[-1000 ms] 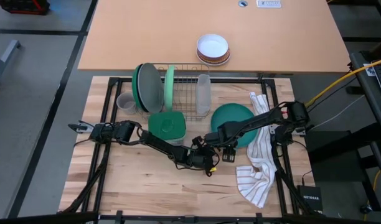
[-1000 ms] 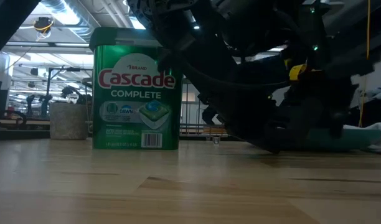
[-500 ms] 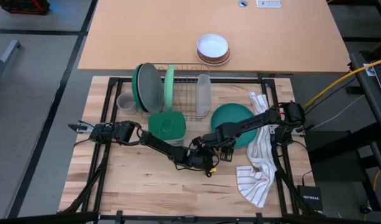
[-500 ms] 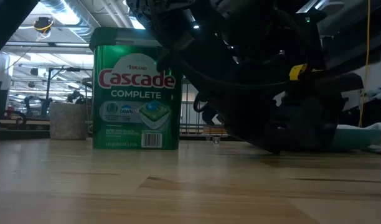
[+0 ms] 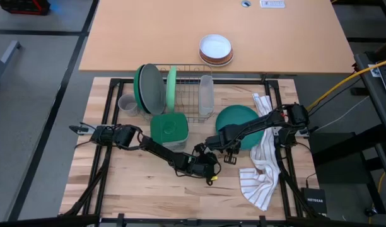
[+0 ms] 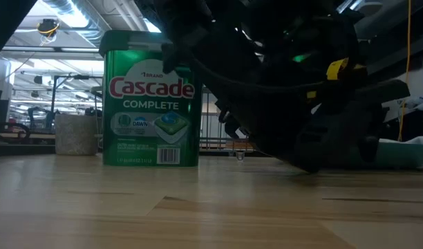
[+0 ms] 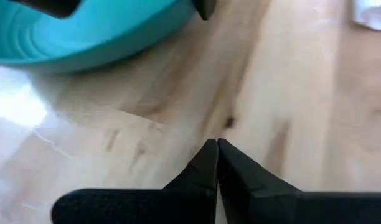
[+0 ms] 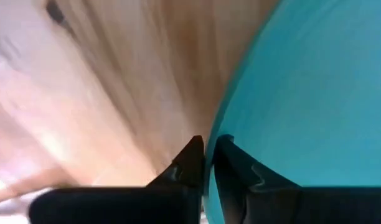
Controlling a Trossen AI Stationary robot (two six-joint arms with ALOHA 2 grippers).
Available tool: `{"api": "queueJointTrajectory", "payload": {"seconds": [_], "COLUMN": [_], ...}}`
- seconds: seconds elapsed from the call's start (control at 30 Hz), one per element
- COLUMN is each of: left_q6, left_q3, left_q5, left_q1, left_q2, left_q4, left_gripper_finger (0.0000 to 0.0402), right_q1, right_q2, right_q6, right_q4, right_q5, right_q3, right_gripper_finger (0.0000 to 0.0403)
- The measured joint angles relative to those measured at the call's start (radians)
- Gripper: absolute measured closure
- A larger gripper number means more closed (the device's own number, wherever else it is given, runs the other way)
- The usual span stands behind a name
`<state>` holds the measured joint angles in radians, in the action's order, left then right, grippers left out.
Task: Sort dishes
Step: Put the blue plate into the dish rack
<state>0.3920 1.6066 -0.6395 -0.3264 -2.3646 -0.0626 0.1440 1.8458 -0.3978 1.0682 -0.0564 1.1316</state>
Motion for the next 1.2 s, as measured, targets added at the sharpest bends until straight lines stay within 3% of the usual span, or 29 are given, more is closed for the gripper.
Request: {"api": "queueJointTrajectory", "payload": {"seconds": [0.3, 0.6, 1.2], "left_q6": [0.0, -0.094, -0.41], "left_q3": [0.0, -0.001, 0.0], "left_q5": [0.02, 0.002, -0.035], "left_q1": [-0.054, -0.104, -0.198], "left_q2": [0.019, 0.141, 0.39], "left_q4": [-0.008, -0.002, -0.107], "left_gripper_finger": [0.04, 0.04, 0.04], "right_q1": [0.001, 0.0, 0.0], "right_q2": [-0.001, -0.001, -0.029], "right_q6": [-0.028, -0.03, -0.292], "right_q4": [0.235, 0.509, 0.504], "right_q5": [-0.137, -0.165, -0.445], "right_q3": [0.07, 0.353, 0.914], "right_gripper_finger": [0.039, 0.0397, 0.0397]}}
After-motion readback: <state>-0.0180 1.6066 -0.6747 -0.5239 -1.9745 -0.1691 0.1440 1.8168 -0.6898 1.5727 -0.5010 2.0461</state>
